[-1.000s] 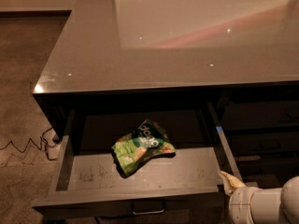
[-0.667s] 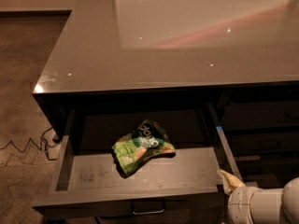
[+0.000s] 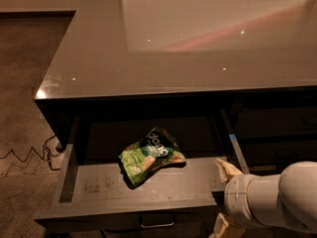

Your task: Open top drawer

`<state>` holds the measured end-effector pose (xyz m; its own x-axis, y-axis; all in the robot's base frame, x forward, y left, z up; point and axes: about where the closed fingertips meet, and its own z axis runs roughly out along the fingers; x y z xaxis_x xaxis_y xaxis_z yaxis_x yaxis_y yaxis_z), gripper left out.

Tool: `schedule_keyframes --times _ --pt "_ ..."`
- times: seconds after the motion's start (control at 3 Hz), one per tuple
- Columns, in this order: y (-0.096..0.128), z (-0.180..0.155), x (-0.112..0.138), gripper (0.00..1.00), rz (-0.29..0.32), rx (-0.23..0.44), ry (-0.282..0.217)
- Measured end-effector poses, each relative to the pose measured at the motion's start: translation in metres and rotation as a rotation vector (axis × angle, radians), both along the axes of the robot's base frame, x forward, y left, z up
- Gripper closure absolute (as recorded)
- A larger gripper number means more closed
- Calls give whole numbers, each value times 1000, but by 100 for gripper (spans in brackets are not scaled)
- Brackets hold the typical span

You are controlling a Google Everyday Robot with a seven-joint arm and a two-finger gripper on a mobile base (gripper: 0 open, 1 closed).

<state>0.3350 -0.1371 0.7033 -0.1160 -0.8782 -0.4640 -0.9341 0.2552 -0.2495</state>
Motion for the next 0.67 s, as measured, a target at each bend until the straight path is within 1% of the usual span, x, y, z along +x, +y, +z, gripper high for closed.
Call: schedule_keyframes --times 0.33,0.67 --pt "16 6 20 0 38 1 -14" --pt "25 8 41 19 58 -7 -19"
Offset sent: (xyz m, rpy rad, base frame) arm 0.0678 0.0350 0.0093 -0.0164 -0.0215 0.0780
